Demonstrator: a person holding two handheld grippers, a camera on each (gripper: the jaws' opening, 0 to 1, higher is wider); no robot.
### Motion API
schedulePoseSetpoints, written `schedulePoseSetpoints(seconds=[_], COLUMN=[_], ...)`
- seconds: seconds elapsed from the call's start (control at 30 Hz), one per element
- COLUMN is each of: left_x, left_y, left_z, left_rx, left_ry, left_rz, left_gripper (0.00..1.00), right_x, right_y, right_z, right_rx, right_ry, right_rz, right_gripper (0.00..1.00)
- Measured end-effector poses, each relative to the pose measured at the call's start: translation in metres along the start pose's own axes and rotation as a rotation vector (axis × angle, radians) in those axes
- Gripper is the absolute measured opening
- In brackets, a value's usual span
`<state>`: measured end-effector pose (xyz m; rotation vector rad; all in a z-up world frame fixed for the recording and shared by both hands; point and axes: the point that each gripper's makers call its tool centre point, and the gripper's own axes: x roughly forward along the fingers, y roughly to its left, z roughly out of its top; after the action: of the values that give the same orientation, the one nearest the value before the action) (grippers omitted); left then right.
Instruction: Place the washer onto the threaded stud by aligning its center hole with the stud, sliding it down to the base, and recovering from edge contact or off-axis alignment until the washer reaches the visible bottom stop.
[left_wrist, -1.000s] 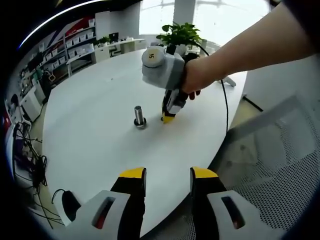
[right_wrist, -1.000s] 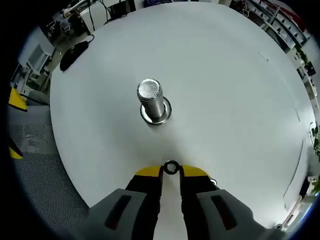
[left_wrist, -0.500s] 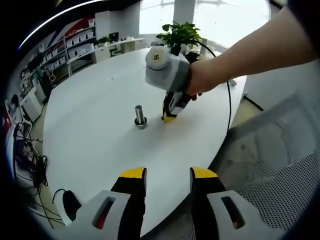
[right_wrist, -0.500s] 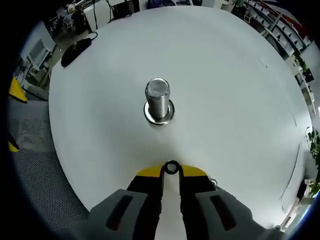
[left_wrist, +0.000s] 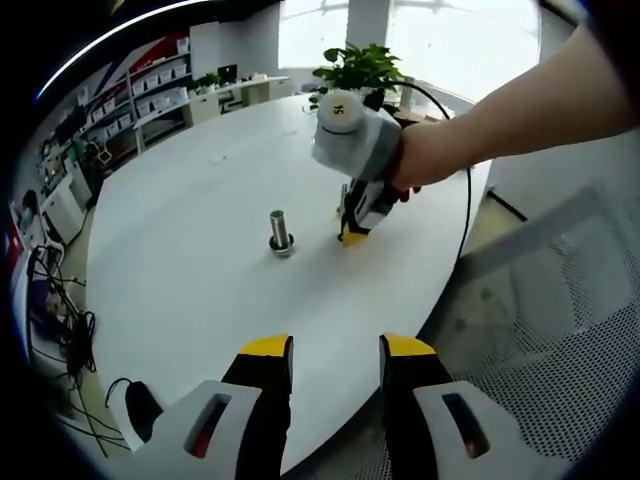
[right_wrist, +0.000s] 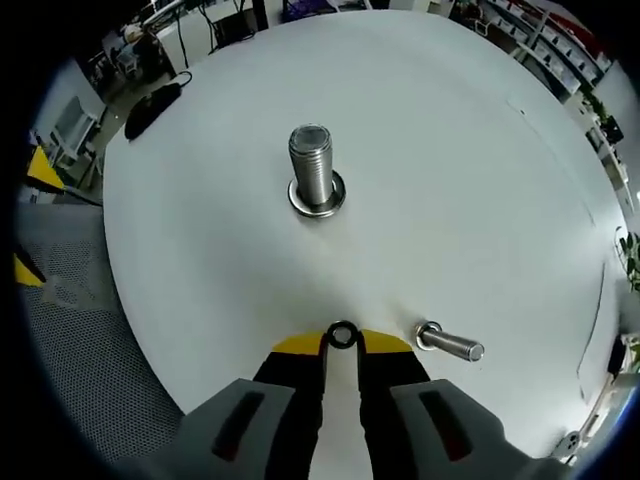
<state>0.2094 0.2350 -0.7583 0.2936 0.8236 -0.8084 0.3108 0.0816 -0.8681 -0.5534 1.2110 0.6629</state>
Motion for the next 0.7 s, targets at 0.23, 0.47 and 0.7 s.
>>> schedulePoseSetpoints(seconds=[0.23, 0.47, 0.7], left_x=[0.0, 0.0, 0.001], left_y=[0.0, -0.001, -0.001], left_z=[0.001, 0.001, 0.002], left_rx=[0.003, 0.007, 0.011], left_ry=[0.0, -0.002, -0.002], left_rz=[0.0, -0.001, -0.002], left_gripper=[0.33, 0.33, 0.33], right_x=[-0.012, -0.022, -0.037], right_y=[-0.009, -0.02, -0.035], right_z=[-0.005, -0.008, -0.012], right_rx=[0.086, 0.097, 0.115], right_ry=[-0.028, -0.047, -0.064], right_rz=[-0.001, -0.023, -0.053], right_gripper=[0.14, 0.14, 0.14])
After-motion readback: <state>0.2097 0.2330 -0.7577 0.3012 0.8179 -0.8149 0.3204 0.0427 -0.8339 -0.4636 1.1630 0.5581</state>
